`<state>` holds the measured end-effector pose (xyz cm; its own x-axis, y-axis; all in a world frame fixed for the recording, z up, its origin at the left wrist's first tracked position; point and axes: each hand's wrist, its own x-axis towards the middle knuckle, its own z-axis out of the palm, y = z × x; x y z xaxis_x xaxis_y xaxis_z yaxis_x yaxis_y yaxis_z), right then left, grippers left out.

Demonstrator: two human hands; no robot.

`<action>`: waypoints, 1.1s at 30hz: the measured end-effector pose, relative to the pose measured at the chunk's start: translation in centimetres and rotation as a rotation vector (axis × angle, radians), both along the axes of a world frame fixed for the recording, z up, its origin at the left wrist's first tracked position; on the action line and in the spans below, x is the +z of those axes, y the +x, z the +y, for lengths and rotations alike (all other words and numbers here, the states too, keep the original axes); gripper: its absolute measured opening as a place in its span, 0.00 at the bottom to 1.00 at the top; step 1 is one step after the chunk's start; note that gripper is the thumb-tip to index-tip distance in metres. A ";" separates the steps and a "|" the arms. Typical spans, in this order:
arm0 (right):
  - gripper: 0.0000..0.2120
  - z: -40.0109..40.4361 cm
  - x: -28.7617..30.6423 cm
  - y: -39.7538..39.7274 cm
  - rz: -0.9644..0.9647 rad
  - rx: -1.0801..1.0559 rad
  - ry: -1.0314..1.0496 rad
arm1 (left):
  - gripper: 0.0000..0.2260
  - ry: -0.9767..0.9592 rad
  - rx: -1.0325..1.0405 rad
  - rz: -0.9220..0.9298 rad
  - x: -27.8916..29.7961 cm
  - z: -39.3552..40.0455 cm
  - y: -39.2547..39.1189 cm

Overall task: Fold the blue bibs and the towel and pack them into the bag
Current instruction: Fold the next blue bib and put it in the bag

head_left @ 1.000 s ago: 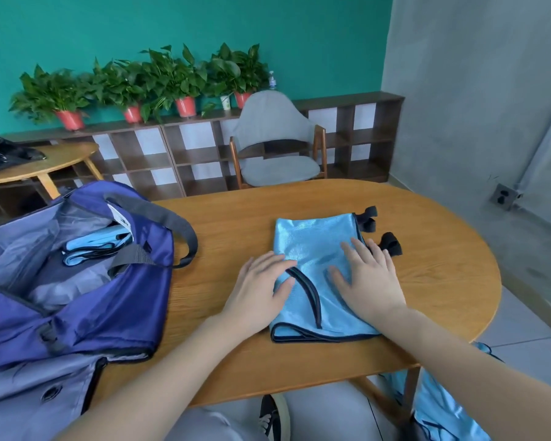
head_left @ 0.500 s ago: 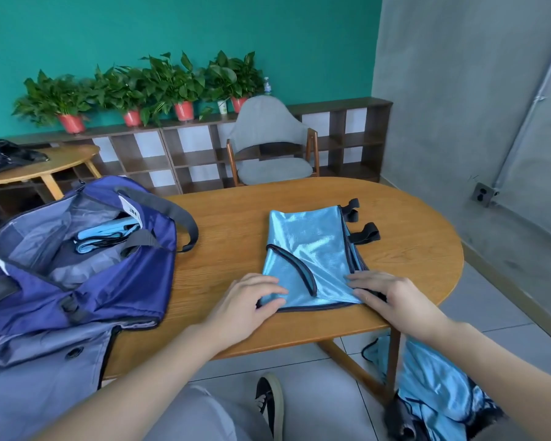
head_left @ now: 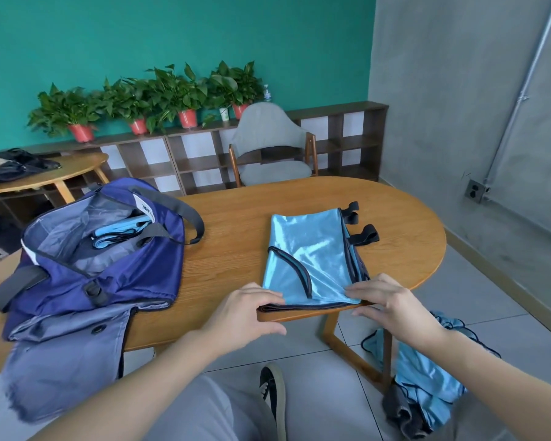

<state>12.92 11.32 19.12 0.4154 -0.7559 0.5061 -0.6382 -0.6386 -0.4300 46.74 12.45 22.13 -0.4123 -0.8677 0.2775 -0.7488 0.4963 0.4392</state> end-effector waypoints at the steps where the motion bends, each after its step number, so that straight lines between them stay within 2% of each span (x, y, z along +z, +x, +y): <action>1: 0.16 0.2 -0.2 0.1 -0.021 -0.003 -0.020 | 0.24 -0.011 0.013 0.017 -0.1 0.2 -0.1; 3: 0.13 0.6 -0.1 0.3 -0.075 -0.022 -0.019 | 0.18 -0.036 0.030 0.054 -0.2 0.7 -0.3; 9: 0.10 2.0 2.1 0.4 -0.147 -0.124 0.238 | 0.06 0.007 0.165 0.146 1.6 2.6 -1.4; 15: 0.03 3.3 6.9 0.8 -0.317 -0.052 0.328 | 0.02 0.046 0.124 0.441 4.1 3.2 -1.9; 21: 0.04 1.6 10.2 1.7 -0.447 0.004 0.363 | 0.02 -0.016 0.122 0.588 6.2 1.0 -1.9; 25: 0.07 -2.1 10.9 3.1 -0.362 -0.086 0.355 | 0.01 -0.040 0.146 0.593 6.5 -2.3 -1.8; 29: 0.07 -7.1 10.7 4.9 -0.213 -0.151 0.398 | 0.03 -0.080 0.222 0.510 5.7 -6.7 -1.5; 33: 0.18 -11.2 8.3 5.8 0.048 -0.273 0.428 | 0.07 0.055 0.253 0.328 2.7 -11.3 -0.4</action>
<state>18.70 0.10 27.46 0.1884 -0.9757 0.1123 -0.7826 -0.2182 -0.5830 46.36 1.17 24.82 -0.0812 -0.9475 0.3092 -0.6603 0.2836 0.6954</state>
